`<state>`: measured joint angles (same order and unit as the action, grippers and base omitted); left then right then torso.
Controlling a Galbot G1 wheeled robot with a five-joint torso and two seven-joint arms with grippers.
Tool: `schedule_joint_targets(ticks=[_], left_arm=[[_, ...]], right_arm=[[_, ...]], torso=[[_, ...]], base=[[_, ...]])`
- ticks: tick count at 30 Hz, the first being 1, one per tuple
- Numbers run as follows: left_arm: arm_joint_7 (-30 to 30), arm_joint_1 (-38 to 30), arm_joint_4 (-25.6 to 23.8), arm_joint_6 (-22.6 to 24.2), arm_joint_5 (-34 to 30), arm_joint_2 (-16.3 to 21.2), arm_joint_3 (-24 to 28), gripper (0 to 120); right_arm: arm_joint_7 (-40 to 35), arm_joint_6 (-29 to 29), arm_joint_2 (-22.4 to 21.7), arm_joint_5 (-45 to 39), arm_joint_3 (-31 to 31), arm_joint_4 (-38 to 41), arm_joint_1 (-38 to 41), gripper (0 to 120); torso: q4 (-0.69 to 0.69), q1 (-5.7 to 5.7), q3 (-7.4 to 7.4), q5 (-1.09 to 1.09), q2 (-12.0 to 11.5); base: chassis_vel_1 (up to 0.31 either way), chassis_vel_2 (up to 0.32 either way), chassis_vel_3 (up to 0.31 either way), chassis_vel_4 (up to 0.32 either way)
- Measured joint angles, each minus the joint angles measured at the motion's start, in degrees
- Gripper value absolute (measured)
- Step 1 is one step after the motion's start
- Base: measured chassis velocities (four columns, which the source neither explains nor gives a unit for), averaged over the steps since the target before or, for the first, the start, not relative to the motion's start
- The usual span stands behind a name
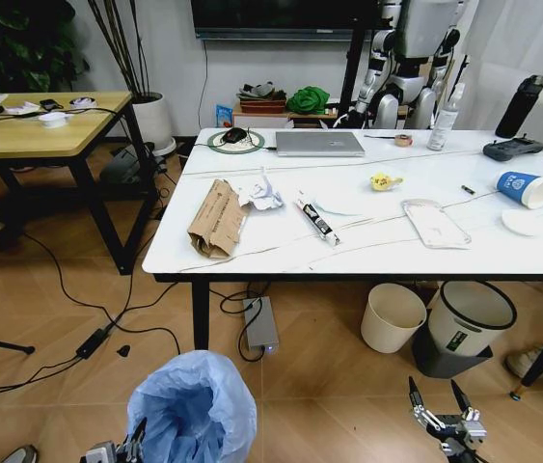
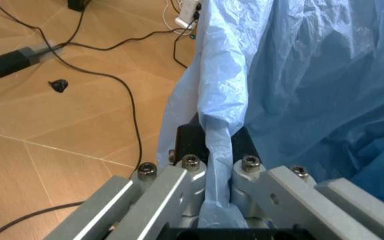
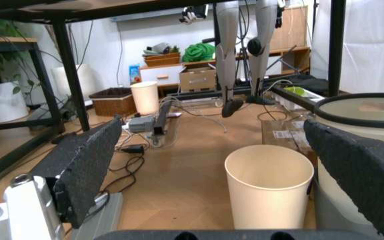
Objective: Pick up the trash bin and place the trash from the table into it.
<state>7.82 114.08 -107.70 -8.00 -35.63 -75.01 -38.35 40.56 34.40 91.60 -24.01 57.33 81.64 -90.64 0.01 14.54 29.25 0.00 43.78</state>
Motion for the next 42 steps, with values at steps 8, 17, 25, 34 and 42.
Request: schedule_joint_targets(ticks=[8,17,25,34,42], left_arm=[[0.13,0.09,-0.29,-0.05,0.59,-0.05,0.22,0],[0.15,-0.08,-0.35,0.01,1.02,-0.08,0.68,0],[0.11,0.13,-1.03,0.06,1.34,-0.18,0.51,0],[0.1,0.17,-1.69,0.1,1.64,-0.44,0.43,0],[-0.1,-0.52,-1.56,0.96,1.84,0.27,1.26,0]], right_arm=[[-0.01,-0.05,0.02,0.02,-0.04,0.42,-0.29,100],[-0.01,-0.03,-0.17,-0.12,0.05,0.73,-0.7,100],[-0.01,-0.09,-0.01,-0.17,0.01,1.21,-0.65,100],[-0.01,-0.3,-0.08,-0.19,-0.04,1.35,-0.47,100],[-0.25,-0.86,-0.37,0.29,0.31,1.02,0.36,100]], torso=[[0.0,0.85,1.27,0.0,2.12],[0.0,1.68,2.44,0.0,4.13],[0.0,2.71,3.82,0.0,6.52],[0.0,3.73,5.16,0.0,8.9],[0.01,4.58,6.29,0.0,10.87]], base=[[0.0,0.0,0.0,0.0],[0.0,0.0,0.0,0.0],[0.0,0.0,0.0,0.0],[0.0,0.0,0.0,0.0],[0.0,0.0,0.0,0.0]])
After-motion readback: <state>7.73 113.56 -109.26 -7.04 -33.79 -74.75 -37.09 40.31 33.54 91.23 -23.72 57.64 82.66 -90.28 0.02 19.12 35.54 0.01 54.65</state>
